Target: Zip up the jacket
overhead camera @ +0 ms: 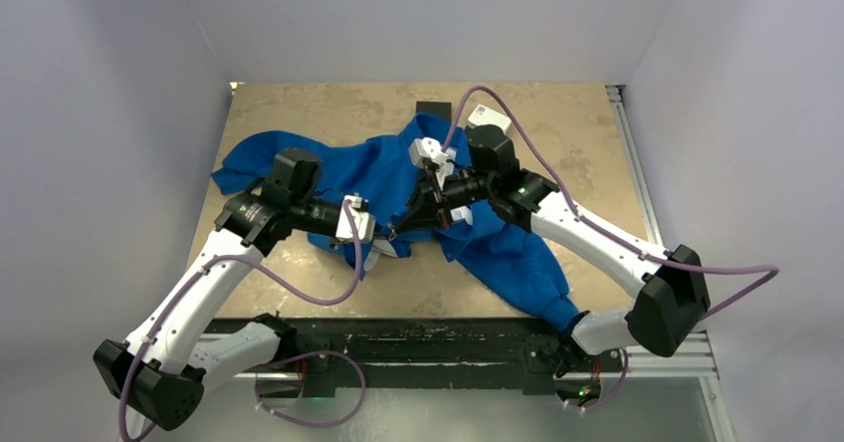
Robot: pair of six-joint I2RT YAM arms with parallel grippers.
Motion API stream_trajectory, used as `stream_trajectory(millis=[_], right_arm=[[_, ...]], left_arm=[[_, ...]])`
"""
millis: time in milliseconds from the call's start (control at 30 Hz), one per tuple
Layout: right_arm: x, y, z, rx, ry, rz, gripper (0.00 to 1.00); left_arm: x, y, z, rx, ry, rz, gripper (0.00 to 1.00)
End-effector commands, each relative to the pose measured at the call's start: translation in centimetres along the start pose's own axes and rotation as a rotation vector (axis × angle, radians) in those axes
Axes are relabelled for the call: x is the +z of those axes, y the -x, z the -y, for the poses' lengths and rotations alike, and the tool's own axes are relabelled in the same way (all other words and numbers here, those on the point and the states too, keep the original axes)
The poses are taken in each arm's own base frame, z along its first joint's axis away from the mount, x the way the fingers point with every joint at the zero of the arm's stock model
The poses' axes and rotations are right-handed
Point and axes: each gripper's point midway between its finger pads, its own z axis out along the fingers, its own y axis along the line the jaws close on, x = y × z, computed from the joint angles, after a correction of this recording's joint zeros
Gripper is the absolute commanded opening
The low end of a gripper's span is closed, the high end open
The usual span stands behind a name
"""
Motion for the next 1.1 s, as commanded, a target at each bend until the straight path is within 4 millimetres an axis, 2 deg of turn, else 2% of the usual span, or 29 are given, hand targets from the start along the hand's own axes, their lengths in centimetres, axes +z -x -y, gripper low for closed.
stream_trajectory(millis=[0,100,433,533,733,900,1067], right_arm=[[0.6,1.9,0.0,-0.068,0.021,0.001,0.0],[0.8,1.5,-0.4,-0.052,0.053,-0.015,0.0],[1.5,2.2,-1.9,-0.009,0.12,-0.009,0.0],[1.5,2.2,-2.0,0.03,0.121,0.003,0.0],[1.8,2.0,-2.2,0.103,0.125,0.03,0.0],[1.8,2.1,-2.1,0.129,0.108,0.03,0.0],[1.9,2.3,-2.0,0.14,0.093,0.037,0.0]], left_arm=[[-0.1,1.5,1.3,0.08,-0.057,0.052,0.0],[0.0,1.1,1.9,0.104,-0.078,0.041,0.0],[0.6,-0.3,2.9,0.167,-0.122,-0.015,0.0],[0.8,-0.6,3.6,0.213,-0.151,-0.027,0.0],[0.9,-1.1,3.6,0.243,-0.148,-0.055,0.0],[1.0,-2.0,4.6,0.305,-0.189,-0.086,0.0],[1.2,-1.9,4.2,0.298,-0.163,-0.096,0.01]])
